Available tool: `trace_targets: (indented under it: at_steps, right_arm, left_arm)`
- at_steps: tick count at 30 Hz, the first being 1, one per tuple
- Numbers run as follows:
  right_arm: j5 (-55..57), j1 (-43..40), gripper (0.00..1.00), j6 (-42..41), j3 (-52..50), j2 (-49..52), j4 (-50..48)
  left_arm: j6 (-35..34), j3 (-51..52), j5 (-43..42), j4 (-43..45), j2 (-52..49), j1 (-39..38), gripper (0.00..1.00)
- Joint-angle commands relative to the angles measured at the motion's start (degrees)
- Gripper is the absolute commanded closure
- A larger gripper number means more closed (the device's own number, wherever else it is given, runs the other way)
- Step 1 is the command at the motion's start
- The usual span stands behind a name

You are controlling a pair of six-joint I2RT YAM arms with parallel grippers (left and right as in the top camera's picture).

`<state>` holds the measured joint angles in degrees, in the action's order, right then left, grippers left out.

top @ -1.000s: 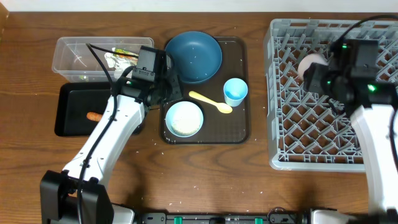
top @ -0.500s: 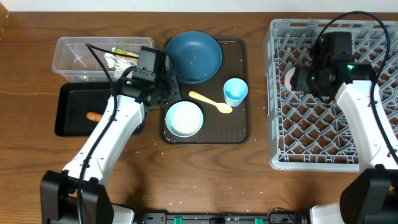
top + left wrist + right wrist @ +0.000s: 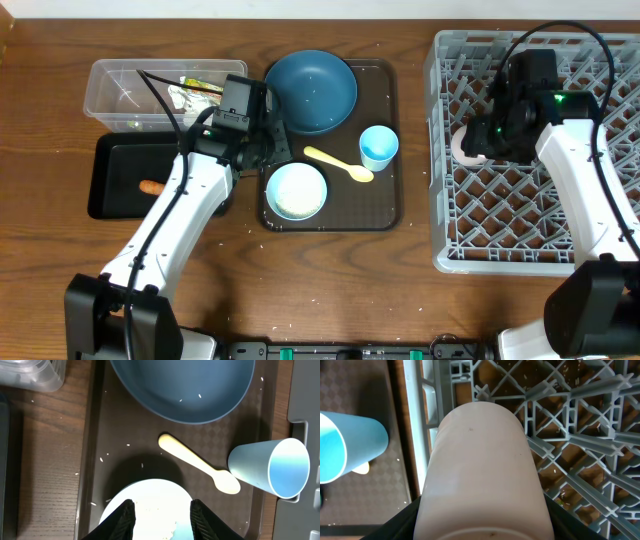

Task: Sort waste into correct bins and load items into the dishwasher rack
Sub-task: 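Carry the pink cup with the right gripper and place it in the rack, then reach the left gripper to the blue cup and grasp it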

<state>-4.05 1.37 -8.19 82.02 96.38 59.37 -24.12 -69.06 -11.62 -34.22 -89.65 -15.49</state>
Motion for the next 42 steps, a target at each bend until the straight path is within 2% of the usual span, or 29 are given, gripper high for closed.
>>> trace_targets:
  at_steps: [1, 7, 10, 12, 13, 14, 19, 21, 28, 35, 42]
  right_arm:
    - [0.2, 0.6, 0.62, 1.4, 1.6, 0.7, -0.1]
    - [0.2, 0.6, 0.59, 1.7, 1.6, 3.1, -0.6]
    - [0.2, 0.6, 0.53, 1.7, 1.6, 5.0, -0.4]
    - [0.1, 0.6, 0.37, 1.7, 1.6, 5.7, -0.3]
    - [0.1, 0.6, 0.23, 1.6, 1.6, 5.8, -0.3]
    - [0.1, 0.6, 0.02, 1.6, 1.7, 5.7, -0.4]
    - [-0.9, 0.5, 0.01, 1.6, 7.5, 5.4, 3.1]
    - [-0.9, 0.5, 0.01, 1.6, 12.2, 5.4, 6.1]
    - [-0.9, 0.5, 0.01, 1.7, 26.8, 5.4, 15.1]
    - [-0.9, 0.5, 0.01, 2.1, 27.7, 5.4, 17.4]
    - [-0.5, 0.5, 0.01, 2.7, 27.7, 5.4, 17.8]
  left_arm:
    - [0.5, 0.5, 0.8, -0.5, -0.6, -0.1, 0.61]
    - [0.5, 0.5, 0.8, -1.3, -0.6, -0.1, 0.61]
    - [0.5, 0.5, 0.8, -1.5, -0.6, -0.1, 0.61]
    - [0.5, 0.5, 0.8, -1.5, -0.6, -0.1, 0.61]
    - [0.5, 0.5, 0.8, -1.5, -0.6, -0.1, 0.61]
    - [0.6, 0.5, 0.8, -1.5, -0.6, -0.1, 0.61]
    - [3.2, 0.5, 0.7, 0.5, -0.6, -1.1, 0.61]
    - [4.7, 0.5, 0.7, 2.6, -0.6, -2.3, 0.58]
    - [5.0, 0.5, 0.8, 13.7, -3.8, -8.6, 0.52]
    - [2.4, -1.0, 0.5, 23.2, -13.5, -13.0, 0.47]
    - [2.4, -1.7, 0.3, 26.1, -16.9, -16.3, 0.43]
